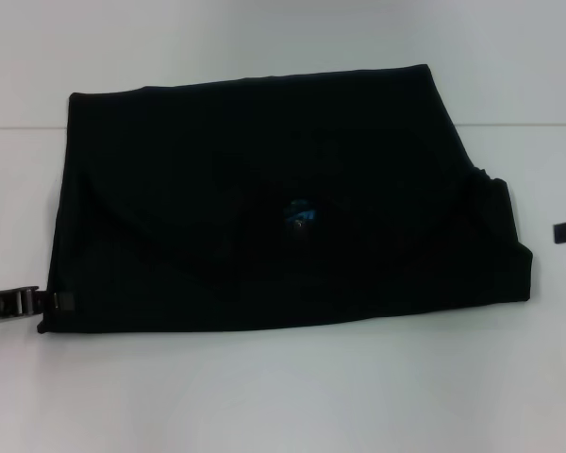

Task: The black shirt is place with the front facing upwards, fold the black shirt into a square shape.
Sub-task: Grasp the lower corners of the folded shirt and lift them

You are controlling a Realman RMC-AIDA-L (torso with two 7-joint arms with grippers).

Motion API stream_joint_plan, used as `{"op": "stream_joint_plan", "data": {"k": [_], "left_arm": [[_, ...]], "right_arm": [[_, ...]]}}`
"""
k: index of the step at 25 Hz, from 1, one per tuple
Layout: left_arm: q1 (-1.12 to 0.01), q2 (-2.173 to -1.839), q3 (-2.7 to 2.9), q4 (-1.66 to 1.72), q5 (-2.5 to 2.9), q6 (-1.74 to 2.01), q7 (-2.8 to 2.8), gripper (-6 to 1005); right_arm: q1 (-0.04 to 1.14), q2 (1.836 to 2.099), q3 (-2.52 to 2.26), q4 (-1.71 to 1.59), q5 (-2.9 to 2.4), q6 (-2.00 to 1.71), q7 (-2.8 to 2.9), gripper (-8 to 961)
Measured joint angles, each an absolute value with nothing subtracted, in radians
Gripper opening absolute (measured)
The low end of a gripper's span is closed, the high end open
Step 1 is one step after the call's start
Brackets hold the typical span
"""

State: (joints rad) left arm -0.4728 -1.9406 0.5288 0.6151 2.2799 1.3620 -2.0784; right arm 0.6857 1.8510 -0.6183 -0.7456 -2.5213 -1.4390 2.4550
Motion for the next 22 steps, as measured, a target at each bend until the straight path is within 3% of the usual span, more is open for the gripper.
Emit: {"op": "stream_joint_plan", "data": {"k": [17, 22], "left_arm": [[-0.482, -1.933, 0.528, 0.614, 2.272, 1.389, -2.068, 27], [-0.483, -1.933, 0.528, 0.612, 2.272, 1.39, -2.067, 26]], "right_arm": [[0.821, 1.919, -0.709, -0.6, -2.635, -1.312, 2.482, 894], [0.825, 1.926, -0.725, -0.583, -2.636, -1.282, 2.486, 895]]}}
